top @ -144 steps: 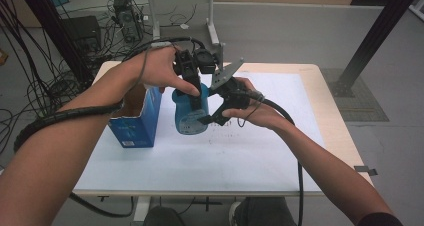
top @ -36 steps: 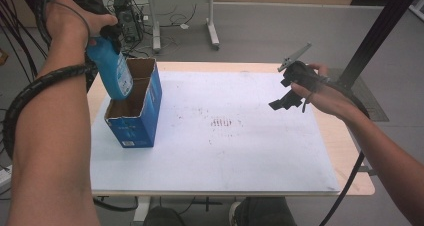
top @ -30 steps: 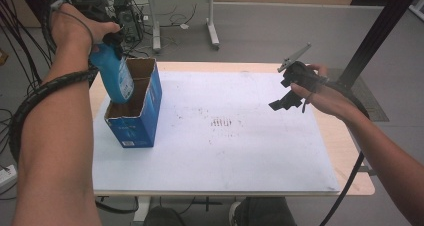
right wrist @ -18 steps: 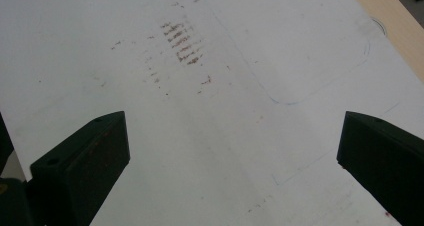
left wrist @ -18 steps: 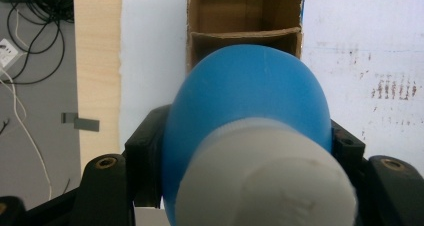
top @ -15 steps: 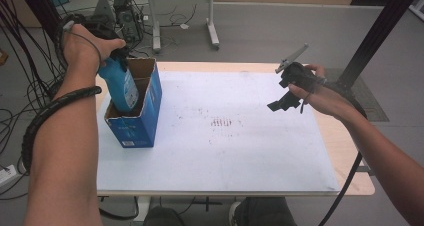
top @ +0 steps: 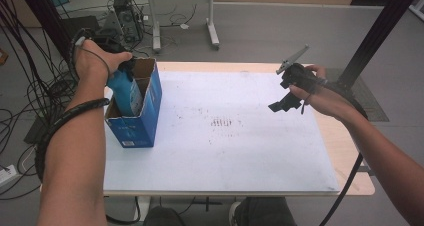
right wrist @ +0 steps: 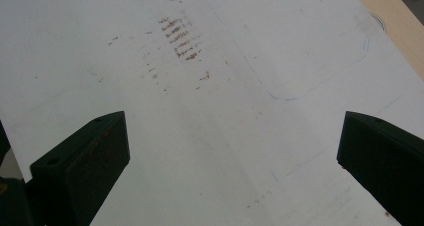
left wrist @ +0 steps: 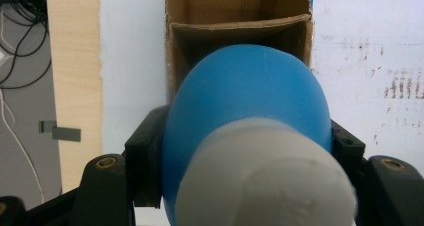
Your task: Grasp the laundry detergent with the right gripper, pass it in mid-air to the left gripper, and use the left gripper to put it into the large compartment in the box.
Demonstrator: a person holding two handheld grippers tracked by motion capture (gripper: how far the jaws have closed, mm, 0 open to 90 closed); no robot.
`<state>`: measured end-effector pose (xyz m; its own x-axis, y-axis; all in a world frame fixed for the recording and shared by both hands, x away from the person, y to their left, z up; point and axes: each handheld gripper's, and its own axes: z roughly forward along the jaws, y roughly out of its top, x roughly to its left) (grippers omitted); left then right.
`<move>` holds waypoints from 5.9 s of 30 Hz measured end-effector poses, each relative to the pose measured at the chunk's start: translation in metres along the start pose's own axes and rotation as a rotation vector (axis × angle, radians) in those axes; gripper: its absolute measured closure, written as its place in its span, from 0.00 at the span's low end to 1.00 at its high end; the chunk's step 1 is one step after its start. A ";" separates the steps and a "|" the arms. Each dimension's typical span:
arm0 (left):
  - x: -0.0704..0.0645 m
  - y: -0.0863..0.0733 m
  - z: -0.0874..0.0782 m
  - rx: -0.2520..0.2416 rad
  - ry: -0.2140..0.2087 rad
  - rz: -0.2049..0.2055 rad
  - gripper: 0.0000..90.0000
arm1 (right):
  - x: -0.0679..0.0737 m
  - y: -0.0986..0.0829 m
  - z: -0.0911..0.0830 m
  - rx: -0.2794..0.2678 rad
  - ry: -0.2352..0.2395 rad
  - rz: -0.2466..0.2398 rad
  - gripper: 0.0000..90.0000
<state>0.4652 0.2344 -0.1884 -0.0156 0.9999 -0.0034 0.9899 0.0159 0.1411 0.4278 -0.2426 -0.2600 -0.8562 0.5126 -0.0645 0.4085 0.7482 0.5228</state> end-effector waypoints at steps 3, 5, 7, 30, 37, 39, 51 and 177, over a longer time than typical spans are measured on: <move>-0.001 -0.001 0.007 0.000 0.004 0.010 0.40 | 0.000 0.000 0.001 0.005 -0.002 -0.001 0.00; -0.002 -0.002 0.013 0.001 0.002 0.009 0.40 | 0.000 -0.001 0.002 0.004 -0.002 0.000 0.00; -0.001 -0.003 0.020 0.004 0.000 0.008 0.40 | 0.000 -0.001 0.002 0.002 -0.002 0.000 0.00; -0.003 -0.008 0.063 0.055 0.009 0.022 0.40 | 0.000 -0.004 0.006 0.010 -0.007 0.003 0.00; -0.005 -0.007 0.072 0.072 0.014 0.034 0.40 | -0.002 -0.005 0.009 0.015 -0.007 0.006 0.00; -0.005 -0.007 0.075 0.079 0.014 0.043 0.40 | -0.002 -0.005 0.009 0.014 -0.008 0.008 0.00; -0.006 -0.007 0.083 0.087 0.012 0.049 0.40 | -0.003 -0.006 0.011 0.016 -0.008 0.016 0.00; -0.004 -0.010 0.083 0.048 -0.008 0.040 0.39 | -0.003 -0.005 0.004 0.009 -0.024 0.012 0.00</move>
<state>0.4674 0.2300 -0.2723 0.0251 0.9997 -0.0062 0.9953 -0.0244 0.0935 0.4299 -0.2461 -0.2654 -0.8436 0.5311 -0.0791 0.4211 0.7457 0.5163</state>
